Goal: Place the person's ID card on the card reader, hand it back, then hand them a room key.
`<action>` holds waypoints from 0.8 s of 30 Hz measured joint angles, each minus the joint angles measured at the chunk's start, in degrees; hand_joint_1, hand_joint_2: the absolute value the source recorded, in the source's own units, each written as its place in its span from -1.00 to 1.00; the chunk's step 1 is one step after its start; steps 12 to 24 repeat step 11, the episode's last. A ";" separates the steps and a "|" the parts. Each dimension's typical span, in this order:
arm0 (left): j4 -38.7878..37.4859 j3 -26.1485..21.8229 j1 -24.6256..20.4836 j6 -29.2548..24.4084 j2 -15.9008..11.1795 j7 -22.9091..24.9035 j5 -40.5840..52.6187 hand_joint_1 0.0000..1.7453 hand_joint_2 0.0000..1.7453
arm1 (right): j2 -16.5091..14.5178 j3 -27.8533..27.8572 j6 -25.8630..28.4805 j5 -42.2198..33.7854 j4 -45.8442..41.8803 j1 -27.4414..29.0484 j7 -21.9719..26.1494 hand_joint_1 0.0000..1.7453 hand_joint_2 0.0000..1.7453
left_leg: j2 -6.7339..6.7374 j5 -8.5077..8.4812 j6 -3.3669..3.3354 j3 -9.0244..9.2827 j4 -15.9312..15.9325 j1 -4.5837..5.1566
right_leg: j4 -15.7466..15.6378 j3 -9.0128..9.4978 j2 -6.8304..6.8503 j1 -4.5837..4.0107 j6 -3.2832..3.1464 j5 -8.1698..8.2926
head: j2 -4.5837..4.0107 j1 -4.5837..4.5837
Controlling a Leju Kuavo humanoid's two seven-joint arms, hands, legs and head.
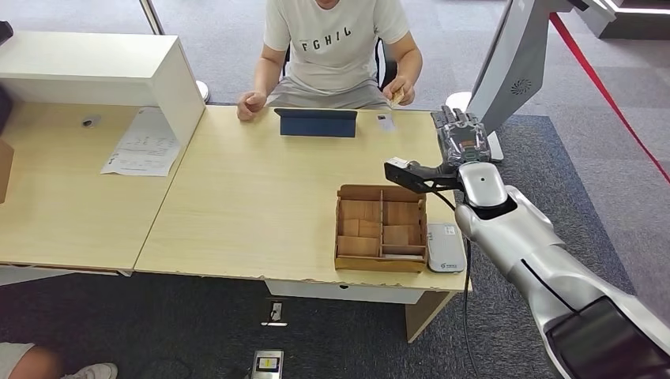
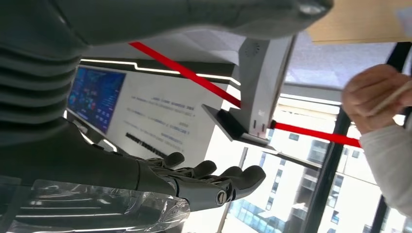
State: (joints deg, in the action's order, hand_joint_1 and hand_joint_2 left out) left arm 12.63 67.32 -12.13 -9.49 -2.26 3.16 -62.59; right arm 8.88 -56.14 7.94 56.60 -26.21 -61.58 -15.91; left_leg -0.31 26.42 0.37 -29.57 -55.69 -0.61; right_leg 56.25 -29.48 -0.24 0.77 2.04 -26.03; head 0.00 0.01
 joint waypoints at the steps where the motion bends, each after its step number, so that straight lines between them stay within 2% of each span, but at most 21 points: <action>1: 0.00 -0.01 0.14 -0.13 -0.01 0.10 -0.13 -1.00 -1.00 | 0.98 0.19 -0.04 0.01 0.20 0.17 -0.83 -1.00 -1.00 | 0.00 0.00 0.00 0.00 -0.01 0.01 | -0.01 0.00 0.00 0.01 0.02 0.01 | 0.00 0.00; 11: 0.00 -0.11 1.99 -1.22 -0.05 -1.30 -1.88 -1.00 -1.00 | 11.85 4.17 1.73 -2.30 0.88 3.08 -7.28 -1.00 -1.00 | -0.02 0.01 -0.01 -0.02 -0.04 0.01 | -0.08 0.01 0.01 0.01 0.05 0.03 | 0.00 0.01; 24: 0.00 -0.11 1.99 -1.22 -0.05 -1.30 -1.88 -1.00 -1.00 | 11.85 4.17 1.73 -2.30 0.88 3.08 -7.28 -1.00 -1.00 | -0.02 0.01 -0.01 -0.02 -0.04 0.01 | -0.08 0.01 0.01 0.01 0.05 0.03 | 0.00 0.01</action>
